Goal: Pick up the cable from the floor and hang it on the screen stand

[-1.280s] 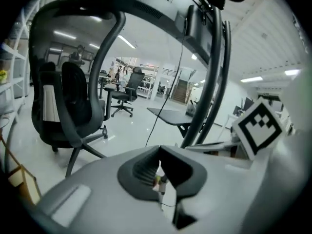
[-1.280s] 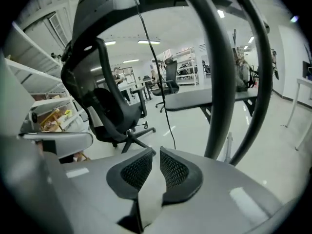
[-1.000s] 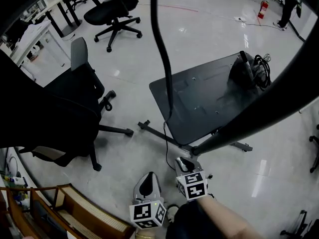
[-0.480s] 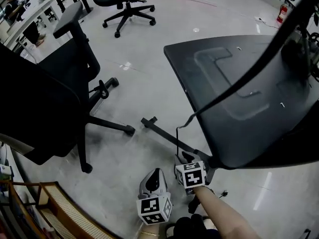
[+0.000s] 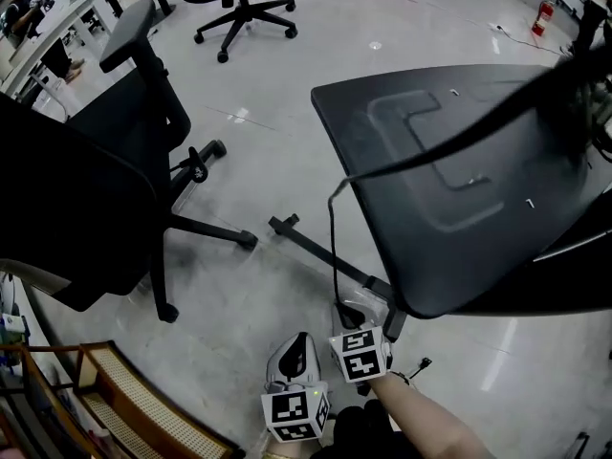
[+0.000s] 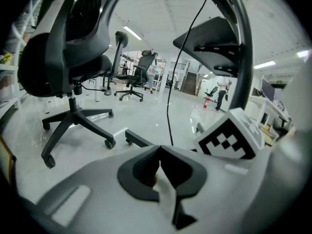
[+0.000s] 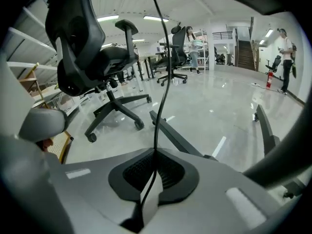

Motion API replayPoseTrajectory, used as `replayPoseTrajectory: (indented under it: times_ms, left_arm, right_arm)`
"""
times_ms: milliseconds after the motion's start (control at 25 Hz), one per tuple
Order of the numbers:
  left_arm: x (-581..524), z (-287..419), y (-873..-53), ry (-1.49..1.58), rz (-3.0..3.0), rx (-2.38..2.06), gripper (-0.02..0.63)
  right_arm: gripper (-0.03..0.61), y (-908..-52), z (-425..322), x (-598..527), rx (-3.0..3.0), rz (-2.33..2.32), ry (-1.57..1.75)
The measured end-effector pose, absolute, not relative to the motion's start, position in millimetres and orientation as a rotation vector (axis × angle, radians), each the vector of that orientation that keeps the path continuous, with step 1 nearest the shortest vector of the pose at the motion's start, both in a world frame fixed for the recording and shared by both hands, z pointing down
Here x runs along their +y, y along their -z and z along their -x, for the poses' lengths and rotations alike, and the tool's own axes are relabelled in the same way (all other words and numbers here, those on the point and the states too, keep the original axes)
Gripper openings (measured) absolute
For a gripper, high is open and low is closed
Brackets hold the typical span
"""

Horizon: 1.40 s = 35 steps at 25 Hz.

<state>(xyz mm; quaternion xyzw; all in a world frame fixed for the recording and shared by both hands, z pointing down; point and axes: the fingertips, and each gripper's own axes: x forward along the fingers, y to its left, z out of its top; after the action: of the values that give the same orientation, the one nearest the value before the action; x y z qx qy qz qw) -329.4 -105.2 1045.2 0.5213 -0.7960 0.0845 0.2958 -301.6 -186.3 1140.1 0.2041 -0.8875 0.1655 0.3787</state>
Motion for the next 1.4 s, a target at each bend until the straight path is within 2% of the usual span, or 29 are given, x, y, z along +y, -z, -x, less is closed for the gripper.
replayPoseTrajectory:
  times_ms: [400,640,1000,1400]
  left_arm:
    - [-60.1,254.8,-936.8,-0.249,-1.409,-2.015,0.008]
    - [-40.8,220.2,-846.6,-0.249,-1.436,-1.948,0.008]
    - [-69.0,175.8,-682.3,-0.256,-1.594,-1.869,0.008]
    - [-108.8,91.8,-554.4,-0.183,-1.772,-1.724,0.008]
  right_arm:
    - [0.009,-1025.6,221.2,-100.5,-2.258,-0.452,-0.318]
    - [0.009,-925.6,163.6,-69.2,-2.218,-0.510,-0.308]
    - [0.009,-757.3,88.0,-111.6,-2.226,-0.666,-0.294]
    - [0.009,-569.9,30.4,-156.9,-2.374,-0.809,-0.222]
